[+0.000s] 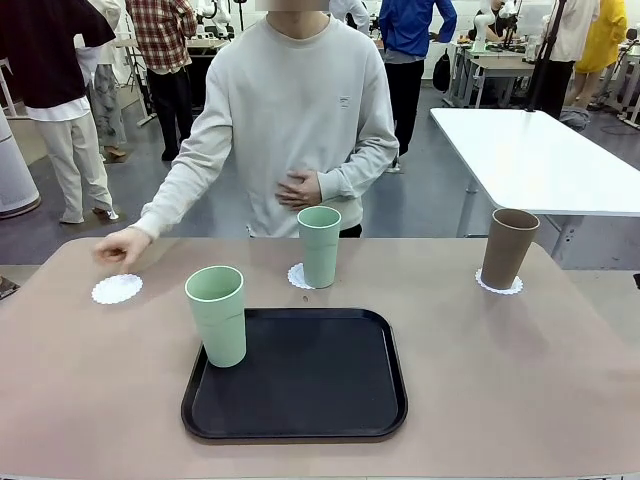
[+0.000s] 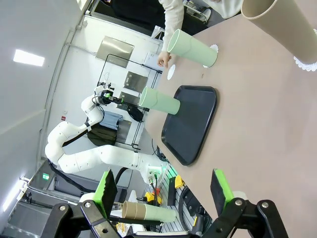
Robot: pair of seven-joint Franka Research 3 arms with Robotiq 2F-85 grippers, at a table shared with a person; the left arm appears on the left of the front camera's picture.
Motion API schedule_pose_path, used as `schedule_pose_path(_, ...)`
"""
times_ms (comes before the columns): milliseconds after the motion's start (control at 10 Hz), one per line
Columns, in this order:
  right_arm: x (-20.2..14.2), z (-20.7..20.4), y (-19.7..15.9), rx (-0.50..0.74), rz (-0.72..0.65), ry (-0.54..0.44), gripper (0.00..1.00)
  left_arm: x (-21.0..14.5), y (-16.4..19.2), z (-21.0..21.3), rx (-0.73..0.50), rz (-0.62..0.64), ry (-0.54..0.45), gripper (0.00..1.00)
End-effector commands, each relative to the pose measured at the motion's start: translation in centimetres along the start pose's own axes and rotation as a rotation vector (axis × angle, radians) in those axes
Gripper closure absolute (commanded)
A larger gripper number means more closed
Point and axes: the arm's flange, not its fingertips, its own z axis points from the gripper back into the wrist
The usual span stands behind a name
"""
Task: Place coasters on the table and set cups on them.
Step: Take one Reusable plastic cup from the Flat Tray and place it on a coaster set by the human.
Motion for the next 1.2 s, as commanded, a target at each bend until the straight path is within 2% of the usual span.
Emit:
schedule_pose_path(0, 0.0, 0.1, 0.0, 0.008, 0.004, -0.004, 0.00, -0.1, -0.1, 0.1, -0.008, -0.006, -0.004, 0.00)
schedule_pose_path(400, 0.0, 0.1, 0.0, 0.008, 0.004, -0.004, 0.00, 0.0, 0.0, 0.0, 0.000, 0.000, 0.000, 0.00)
schedule_pose_path(600, 0.0, 0.1, 0.0, 0.008, 0.004, -0.004, 0.00, 4.5, -4.0, -2.3, 0.193, -0.493, -0.014, 0.00)
schedule_pose_path(700, 0.0, 0.1, 0.0, 0.008, 0.004, -0.004, 0.00, 7.0, -5.7, -4.1, 0.325, -0.647, -0.015, 0.00)
schedule_pose_path(800, 0.0, 0.1, 0.0, 0.008, 0.004, -0.004, 0.00, 7.4, -8.0, -5.6, 0.347, -0.834, 0.055, 0.00)
schedule_pose_path(900, 0.0, 0.1, 0.0, 0.008, 0.004, -0.004, 0.00, 6.1, -9.5, -7.8, 0.428, -1.003, 0.093, 0.00)
schedule_pose_path(1000, 0.0, 0.1, 0.0, 0.008, 0.004, -0.004, 0.00, 5.1, -9.9, -10.4, 0.520, -1.104, 0.132, 0.00)
schedule_pose_path(1100, 0.0, 0.1, 0.0, 0.008, 0.004, -0.004, 0.00, 4.6, -9.9, -12.6, 0.569, -1.144, 0.218, 0.00)
